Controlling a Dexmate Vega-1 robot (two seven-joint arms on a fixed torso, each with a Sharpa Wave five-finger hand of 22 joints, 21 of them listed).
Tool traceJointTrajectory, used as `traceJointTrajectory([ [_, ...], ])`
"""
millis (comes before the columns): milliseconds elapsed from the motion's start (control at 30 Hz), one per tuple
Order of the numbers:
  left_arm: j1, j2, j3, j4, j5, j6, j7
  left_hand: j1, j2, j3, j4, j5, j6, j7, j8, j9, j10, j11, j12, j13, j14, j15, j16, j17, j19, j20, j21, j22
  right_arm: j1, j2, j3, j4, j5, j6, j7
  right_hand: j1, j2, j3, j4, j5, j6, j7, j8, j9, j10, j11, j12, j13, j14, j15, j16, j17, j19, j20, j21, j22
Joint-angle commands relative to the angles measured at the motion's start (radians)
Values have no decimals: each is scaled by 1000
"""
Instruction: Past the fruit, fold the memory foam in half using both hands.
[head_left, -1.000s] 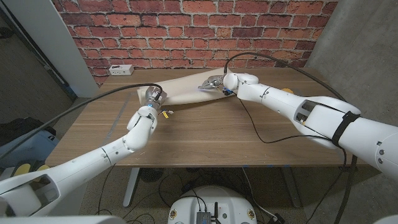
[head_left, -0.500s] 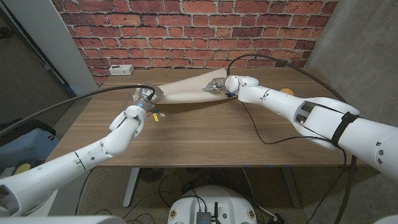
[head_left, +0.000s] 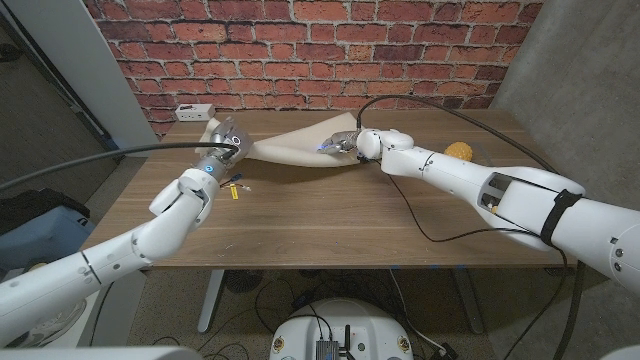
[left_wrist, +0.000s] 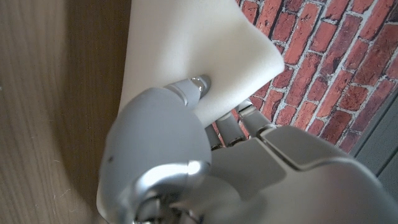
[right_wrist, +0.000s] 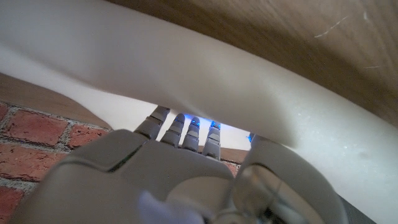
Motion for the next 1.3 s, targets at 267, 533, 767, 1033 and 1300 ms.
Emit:
traceJointTrajectory([
  [267, -12, 18, -85, 37, 45, -90, 227, -10, 3, -9, 0, 7, 1, -16, -6, 1, -5, -5, -2, 7, 34, -107, 2, 5, -6, -150, 13, 0, -100, -104, 26, -259, -74, 1, 20, 28, -10, 5, -26, 3, -6, 2, -2, 2, -6, 1, 3, 1, -2, -20, 1, -3, 4, 5, 5, 2],
  [533, -135, -13, -46, 94, 44, -183, 274, -11, 3, -14, 0, 8, 0, -12, -9, 1, -12, -5, -7, 10, 30, -107, -2, 5, -7, -152, 20, -2, -126, -114, 40, -301, -100, 10, 25, 39, -16, 6, -38, 1, -7, 2, -2, 2, -7, 2, 3, 1, -2, -19, 2, -4, 3, 6, 4, 2],
  [767, -263, -52, 17, 149, 58, -274, 331, -12, 3, -16, -1, 9, -3, -12, -11, 1, -16, -5, -10, 13, 27, -107, -5, 4, -9, -153, 25, -4, -141, -112, 50, -312, -115, 31, 24, 44, -19, 6, -44, 0, -7, 2, -1, 2, -7, 2, 4, 1, -1, -18, 2, -3, 3, 7, 4, 2],
  [1033, -409, -113, 106, 220, 69, -378, 398, -12, 3, -19, -2, 9, -7, -9, -15, 2, -18, -6, -13, 15, 27, -107, -6, 4, -10, -153, 30, -5, -149, -105, 60, -302, -120, 44, 31, 44, -19, 4, -47, -1, -7, 2, -1, 3, -7, 1, 5, 1, -2, -17, 4, -2, 2, 8, 3, 2],
  [1300, -522, -174, 193, 293, 79, -436, 458, -12, 3, -21, -3, 10, -9, -9, -17, 2, -19, -7, -15, 17, 26, -107, -8, 4, -10, -153, 34, -6, -156, -105, 65, -305, -127, 54, 35, 44, -18, 3, -50, -3, -7, 2, -1, 3, -7, 0, 5, 1, -3, -16, 5, 0, 0, 9, 2, 2],
])
